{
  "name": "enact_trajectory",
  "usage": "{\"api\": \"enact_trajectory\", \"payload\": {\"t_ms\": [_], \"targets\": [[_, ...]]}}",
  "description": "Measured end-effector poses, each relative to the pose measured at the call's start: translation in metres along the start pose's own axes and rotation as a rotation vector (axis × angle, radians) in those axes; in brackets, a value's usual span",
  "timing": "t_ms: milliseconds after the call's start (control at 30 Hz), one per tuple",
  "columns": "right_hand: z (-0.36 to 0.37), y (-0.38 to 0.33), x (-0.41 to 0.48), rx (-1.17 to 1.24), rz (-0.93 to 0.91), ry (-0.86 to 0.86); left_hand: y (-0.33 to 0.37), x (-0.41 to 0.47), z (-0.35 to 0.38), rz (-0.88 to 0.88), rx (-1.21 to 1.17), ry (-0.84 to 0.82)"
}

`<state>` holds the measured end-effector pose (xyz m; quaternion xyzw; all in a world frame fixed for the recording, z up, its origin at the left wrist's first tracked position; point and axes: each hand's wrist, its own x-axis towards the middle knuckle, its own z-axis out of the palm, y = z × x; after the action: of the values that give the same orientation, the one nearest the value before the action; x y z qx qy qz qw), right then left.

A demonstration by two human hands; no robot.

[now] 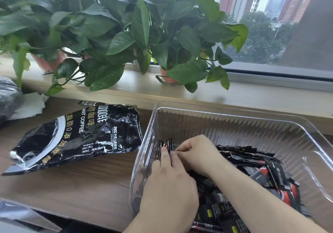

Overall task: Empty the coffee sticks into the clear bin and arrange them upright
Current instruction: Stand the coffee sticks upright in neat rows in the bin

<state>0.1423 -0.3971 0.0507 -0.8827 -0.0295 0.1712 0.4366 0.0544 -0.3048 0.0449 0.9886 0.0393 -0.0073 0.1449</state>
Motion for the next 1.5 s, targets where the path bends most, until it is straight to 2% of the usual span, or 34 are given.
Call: {"api": "enact_trajectory", "payload": {"t_ms": [100, 167, 333, 467, 667, 933, 1500], "targets": [[0.000, 0.000, 0.001, 0.011, 0.004, 0.008, -0.002, -0.012, -0.011, 0.072, -0.117, 0.087], [0.000, 0.000, 0.001, 0.028, -0.008, -0.004, -0.004, -0.018, -0.012, 0.005, -0.186, -0.018], [-0.002, 0.005, 0.000, 0.111, -0.043, -0.038, -0.006, -0.017, -0.004, -0.035, -0.168, -0.133], [-0.006, 0.005, 0.001, 0.037, -0.051, -0.078, -0.003, -0.013, 0.002, -0.069, -0.160, -0.268], [-0.008, 0.006, 0.007, 0.029, -0.041, -0.083, -0.001, -0.012, 0.002, -0.099, -0.151, -0.323], [-0.006, 0.009, 0.010, 0.062, -0.036, -0.079, 0.000, -0.011, 0.005, -0.080, -0.100, -0.331], [-0.010, 0.013, 0.014, -0.058, -0.066, -0.067, 0.002, -0.007, 0.006, 0.010, 0.029, -0.291]]}}
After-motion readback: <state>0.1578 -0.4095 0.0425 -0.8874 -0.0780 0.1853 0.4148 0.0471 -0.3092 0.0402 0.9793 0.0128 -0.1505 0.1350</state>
